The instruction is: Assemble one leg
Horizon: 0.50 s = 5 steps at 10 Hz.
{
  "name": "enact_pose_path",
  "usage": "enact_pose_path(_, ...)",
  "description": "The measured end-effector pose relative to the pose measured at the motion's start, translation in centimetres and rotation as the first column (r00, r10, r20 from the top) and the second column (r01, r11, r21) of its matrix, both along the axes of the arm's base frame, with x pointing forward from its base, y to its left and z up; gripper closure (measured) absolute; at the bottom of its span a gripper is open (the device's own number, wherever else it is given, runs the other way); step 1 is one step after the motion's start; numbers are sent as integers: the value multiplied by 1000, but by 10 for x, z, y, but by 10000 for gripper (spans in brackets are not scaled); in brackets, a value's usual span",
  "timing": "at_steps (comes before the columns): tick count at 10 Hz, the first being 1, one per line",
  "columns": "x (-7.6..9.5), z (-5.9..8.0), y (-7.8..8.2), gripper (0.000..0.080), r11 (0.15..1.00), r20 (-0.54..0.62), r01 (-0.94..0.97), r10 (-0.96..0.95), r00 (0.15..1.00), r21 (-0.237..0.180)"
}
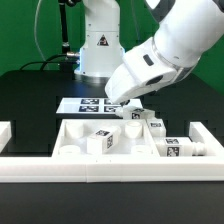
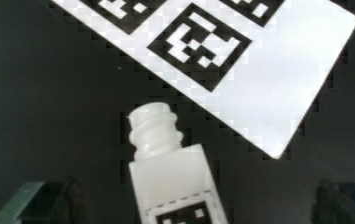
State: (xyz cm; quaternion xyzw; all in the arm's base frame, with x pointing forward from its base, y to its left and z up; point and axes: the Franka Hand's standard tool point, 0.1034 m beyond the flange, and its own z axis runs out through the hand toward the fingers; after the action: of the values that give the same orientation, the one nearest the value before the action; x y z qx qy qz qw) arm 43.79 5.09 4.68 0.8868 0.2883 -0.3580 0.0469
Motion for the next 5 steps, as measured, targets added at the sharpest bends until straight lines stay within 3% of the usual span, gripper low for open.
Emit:
enact_pose_path(1,0,-2,0,150,1000,12,15,-15,1000,-18)
enact_pose_path(2,-1,-10,-2,150,995,58,55,-50,997,-81)
enact_pose_path(3,-2,-17,-3,150,991,73,71,-63,995,-110)
enact_pose_path(5,1,-19,-5,150,991,73,74,-66,995,-110)
